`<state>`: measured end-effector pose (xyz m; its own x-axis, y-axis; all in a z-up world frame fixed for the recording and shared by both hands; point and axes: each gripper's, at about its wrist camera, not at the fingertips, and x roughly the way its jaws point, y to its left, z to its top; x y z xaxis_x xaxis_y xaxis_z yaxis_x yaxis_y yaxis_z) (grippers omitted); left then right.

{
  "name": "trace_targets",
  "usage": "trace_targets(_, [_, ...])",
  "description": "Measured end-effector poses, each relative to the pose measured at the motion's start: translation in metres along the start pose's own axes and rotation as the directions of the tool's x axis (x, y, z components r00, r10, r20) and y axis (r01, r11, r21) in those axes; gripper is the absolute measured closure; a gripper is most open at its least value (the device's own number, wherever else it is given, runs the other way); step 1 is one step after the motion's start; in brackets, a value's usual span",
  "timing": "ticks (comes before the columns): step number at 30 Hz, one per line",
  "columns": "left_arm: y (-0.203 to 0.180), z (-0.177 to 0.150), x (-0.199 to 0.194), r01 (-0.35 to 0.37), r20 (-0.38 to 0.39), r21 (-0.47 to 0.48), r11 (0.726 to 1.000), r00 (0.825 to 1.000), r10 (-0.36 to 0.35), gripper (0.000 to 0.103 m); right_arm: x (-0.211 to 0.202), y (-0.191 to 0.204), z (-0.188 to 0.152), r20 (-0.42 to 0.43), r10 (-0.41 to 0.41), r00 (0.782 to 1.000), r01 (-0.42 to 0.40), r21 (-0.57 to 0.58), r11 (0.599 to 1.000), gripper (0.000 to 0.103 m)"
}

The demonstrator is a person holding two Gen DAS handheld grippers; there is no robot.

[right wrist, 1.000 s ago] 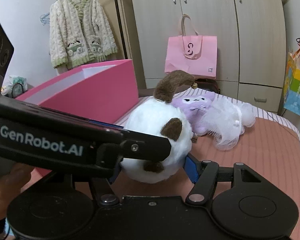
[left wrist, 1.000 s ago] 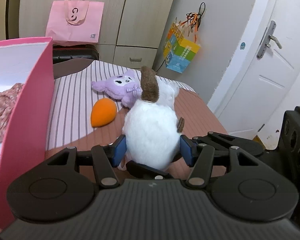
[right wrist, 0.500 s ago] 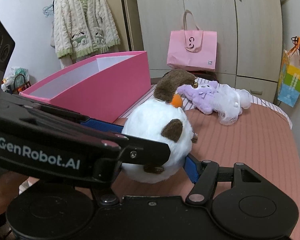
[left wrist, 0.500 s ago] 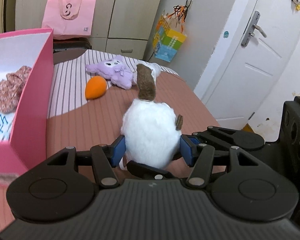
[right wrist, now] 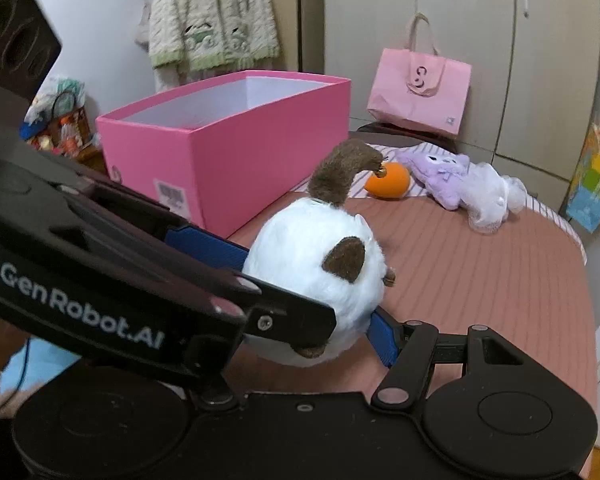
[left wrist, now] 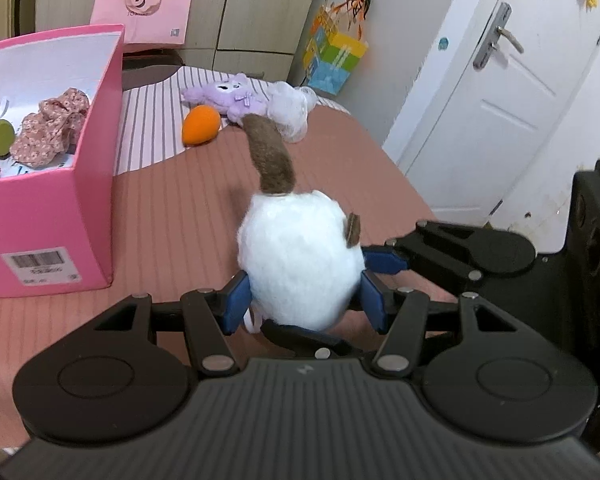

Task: Organize soft objects
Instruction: 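Lift the panda plush over the pink box and open the left tool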

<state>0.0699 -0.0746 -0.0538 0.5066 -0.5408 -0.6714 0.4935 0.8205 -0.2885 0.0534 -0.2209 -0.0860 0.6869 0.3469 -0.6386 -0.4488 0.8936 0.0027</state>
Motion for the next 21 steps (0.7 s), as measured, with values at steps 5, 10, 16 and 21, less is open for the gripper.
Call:
trace_targets(5, [0.008, 0.002, -0.020, 0.023, -0.034, -0.017, 1.000, 0.999, -0.023, 0.047, -0.008, 0.019, 0.008, -0.014, -0.003, 1.000, 0.002, -0.077, 0.997, 0.034])
trace_targets(10, [0.019, 0.002, -0.049, 0.049, -0.075, -0.040, 0.998, 0.996, -0.052, 0.047, -0.021, 0.034, 0.023, -0.045, 0.064, 0.997, -0.068, -0.104, 0.992, 0.034])
trace_targets(16, [0.030, 0.007, -0.089, 0.023, -0.092, -0.045, 0.999, 0.995, -0.027, 0.047, -0.032, 0.045, 0.045, -0.059, 0.201, 0.978, -0.205, -0.070, 0.976, 0.033])
trace_targets(21, [0.042, 0.014, -0.117, -0.021, -0.039, -0.068, 0.997, 0.999, 0.019, 0.045, -0.035, 0.056, 0.066, -0.018, 0.281, 0.959, -0.282, -0.061, 0.957, 0.033])
